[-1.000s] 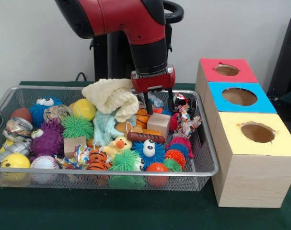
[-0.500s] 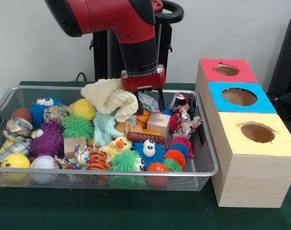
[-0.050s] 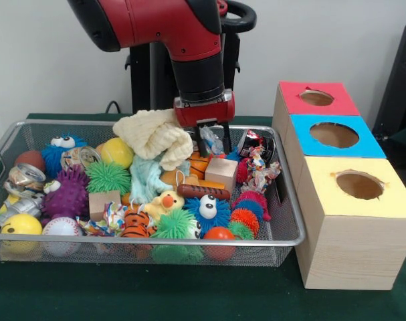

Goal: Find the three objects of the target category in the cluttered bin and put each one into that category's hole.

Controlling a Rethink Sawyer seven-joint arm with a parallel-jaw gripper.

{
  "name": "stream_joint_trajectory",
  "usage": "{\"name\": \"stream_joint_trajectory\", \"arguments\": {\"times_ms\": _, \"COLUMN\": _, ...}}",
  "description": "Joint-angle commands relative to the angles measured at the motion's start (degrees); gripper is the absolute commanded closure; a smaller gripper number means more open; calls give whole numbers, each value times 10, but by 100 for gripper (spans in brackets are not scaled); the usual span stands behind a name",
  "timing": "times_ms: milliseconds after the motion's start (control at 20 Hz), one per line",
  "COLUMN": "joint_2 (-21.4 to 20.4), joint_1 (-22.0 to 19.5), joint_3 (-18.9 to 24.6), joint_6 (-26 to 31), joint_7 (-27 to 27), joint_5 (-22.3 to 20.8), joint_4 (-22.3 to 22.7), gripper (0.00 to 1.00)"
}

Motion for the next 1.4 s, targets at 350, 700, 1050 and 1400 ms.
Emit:
{"name": "stream_joint_trajectory", "arguments": {"times_ms": 350, "joint_2": 4, "joint_1": 50, "joint_3": -52, "joint_6": 45, "joint_7": 24, "joint_5": 0, "joint_4": 9, "gripper": 100}}
{"name": "stream_joint_trajectory", "arguments": {"times_ms": 700, "joint_2": -13, "joint_1": 53, "joint_3": -42, "joint_6": 96, "joint_7": -3, "joint_5": 24, "joint_4": -8, "gripper": 100}}
{"name": "stream_joint_trajectory", "arguments": {"times_ms": 1050, "joint_2": -131, "joint_1": 51, "joint_3": -4, "joint_6": 191, "joint_7": -28, "joint_5": 105, "joint_4": 17, "gripper": 100}}
{"name": "stream_joint_trajectory", "arguments": {"times_ms": 1400, "joint_2": -204, "joint_1": 62, "joint_3": 9, "joint_6": 237, "joint_7": -24, "joint_5": 157, "joint_4": 22, "gripper": 100}}
